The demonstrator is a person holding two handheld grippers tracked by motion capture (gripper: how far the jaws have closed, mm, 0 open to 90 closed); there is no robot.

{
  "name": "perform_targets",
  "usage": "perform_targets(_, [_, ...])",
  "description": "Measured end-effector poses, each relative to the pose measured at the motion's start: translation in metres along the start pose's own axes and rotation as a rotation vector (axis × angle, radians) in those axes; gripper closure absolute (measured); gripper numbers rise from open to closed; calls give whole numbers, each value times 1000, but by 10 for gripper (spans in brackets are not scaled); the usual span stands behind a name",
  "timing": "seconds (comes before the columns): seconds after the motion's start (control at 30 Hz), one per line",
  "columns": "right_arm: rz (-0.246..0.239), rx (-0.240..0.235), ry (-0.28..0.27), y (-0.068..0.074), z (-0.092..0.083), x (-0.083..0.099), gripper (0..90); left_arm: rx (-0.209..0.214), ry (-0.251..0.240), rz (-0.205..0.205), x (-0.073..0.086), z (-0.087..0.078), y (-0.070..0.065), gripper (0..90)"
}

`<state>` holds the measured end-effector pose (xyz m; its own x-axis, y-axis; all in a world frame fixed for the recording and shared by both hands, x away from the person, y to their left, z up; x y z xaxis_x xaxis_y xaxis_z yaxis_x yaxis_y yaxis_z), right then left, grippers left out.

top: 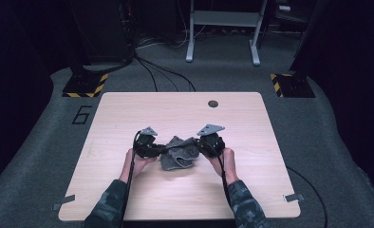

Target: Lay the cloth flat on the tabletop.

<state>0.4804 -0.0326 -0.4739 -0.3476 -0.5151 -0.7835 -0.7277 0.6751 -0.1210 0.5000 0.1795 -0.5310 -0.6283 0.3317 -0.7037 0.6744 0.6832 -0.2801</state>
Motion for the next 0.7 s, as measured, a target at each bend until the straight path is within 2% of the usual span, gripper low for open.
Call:
perform_targets(0.03, [8,3,-11,0,-3,-3,882,10,-45,-2,-3,-6,-1,833])
perform_targets(0.1, [-1,10,-33,-1,-8,-8,883,7,-61,-1,-4,-9,-1,861])
perform_targets(0.13, [-2,13,-43,-1,-11,-10,884,-6,-91,19,-7,-16,-2,874])
perform_targets(0.23, [3,13,-80,-3,-21,-17,884,-9,-113,39,-11,-23,-5,894])
perform_targets(0.27, [1,5,-87,-4,-23,-20,884,-4,-105,36,-12,-23,-7,850])
perform_targets(0.33, [-2,2,-95,-3,-25,-24,884,10,-90,41,-15,-20,-10,689])
perform_targets(0.4, [-21,-7,-91,-1,-26,-26,885,-4,-77,42,-18,-13,-12,513])
perform_targets(0.47, [-26,-8,-90,0,-25,-28,884,0,-73,48,-21,-10,-13,475])
perform_targets(0.53, [-33,-16,-88,3,-25,-30,884,-8,-70,51,-28,2,-14,449])
perform_targets(0.6, [-45,-20,-91,3,-26,-30,884,-17,-59,65,-31,10,-15,503])
perform_targets(0.7, [-33,-22,-98,4,-27,-31,884,-27,-45,68,-32,18,-14,717])
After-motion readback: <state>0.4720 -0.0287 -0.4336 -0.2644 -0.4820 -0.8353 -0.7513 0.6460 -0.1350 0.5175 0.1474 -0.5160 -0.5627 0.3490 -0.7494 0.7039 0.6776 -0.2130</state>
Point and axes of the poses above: each handheld gripper's, and its own axes: z roughly forward along the jaws, x roughly out of its underside, y roughly to its left, the point moved 5 cm from there along z, roughly forward along the jaws, and after that the axes turned 4 degrees about -z, right-handed, at the moved point
